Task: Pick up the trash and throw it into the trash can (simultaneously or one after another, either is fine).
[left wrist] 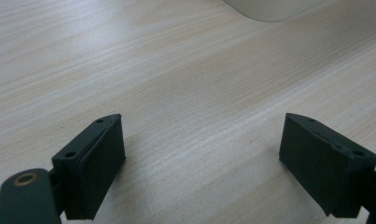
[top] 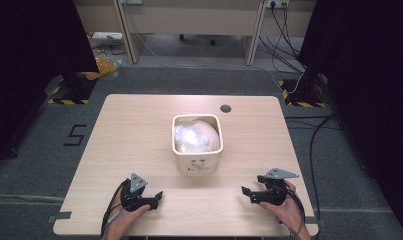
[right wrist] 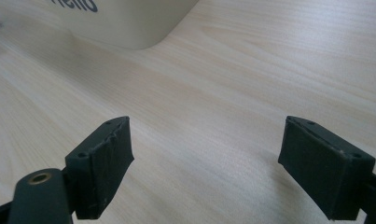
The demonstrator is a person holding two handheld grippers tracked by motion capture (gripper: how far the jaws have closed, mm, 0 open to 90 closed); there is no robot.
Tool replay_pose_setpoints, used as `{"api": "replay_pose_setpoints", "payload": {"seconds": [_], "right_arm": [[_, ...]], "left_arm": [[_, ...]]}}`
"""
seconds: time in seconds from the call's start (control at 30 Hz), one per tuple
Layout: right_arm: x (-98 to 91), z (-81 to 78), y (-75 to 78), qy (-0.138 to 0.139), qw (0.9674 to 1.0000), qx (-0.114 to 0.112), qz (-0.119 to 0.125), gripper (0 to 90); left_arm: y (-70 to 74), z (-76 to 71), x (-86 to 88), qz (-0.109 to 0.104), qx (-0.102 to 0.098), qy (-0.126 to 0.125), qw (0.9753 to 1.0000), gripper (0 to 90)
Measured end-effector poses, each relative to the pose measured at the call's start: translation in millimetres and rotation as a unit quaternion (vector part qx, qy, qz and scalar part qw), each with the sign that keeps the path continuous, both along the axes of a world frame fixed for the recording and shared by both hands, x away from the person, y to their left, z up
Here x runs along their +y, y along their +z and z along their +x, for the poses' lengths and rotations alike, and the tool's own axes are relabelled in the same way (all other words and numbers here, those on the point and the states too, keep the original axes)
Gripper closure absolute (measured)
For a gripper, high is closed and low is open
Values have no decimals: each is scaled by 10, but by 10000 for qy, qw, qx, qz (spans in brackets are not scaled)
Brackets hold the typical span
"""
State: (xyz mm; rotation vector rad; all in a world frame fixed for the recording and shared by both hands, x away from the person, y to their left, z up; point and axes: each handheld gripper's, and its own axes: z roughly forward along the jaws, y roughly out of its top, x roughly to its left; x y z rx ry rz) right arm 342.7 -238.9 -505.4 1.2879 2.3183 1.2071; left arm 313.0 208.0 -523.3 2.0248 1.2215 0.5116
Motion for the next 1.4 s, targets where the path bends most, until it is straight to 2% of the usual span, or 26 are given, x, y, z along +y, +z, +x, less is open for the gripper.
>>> {"api": "replay_pose_setpoints", "payload": {"seconds": [0.3,0.37,0.73,1.4], "right_arm": [[-35,-63,-91,-59,9997,4,-232,164],[-38,-74,-104,-60,9995,-98,-297,164],[93,-126,-114,-58,9950,-296,-956,145],[90,-123,-114,-55,9950,-298,-947,144]], "left_arm": [[0,0,0,1,0,1,10000,132],[0,-1,0,-2,0,2,10000,131],[-1,-2,-1,2,-1,4,10000,131],[0,-2,0,2,0,3,10000,131]]}}
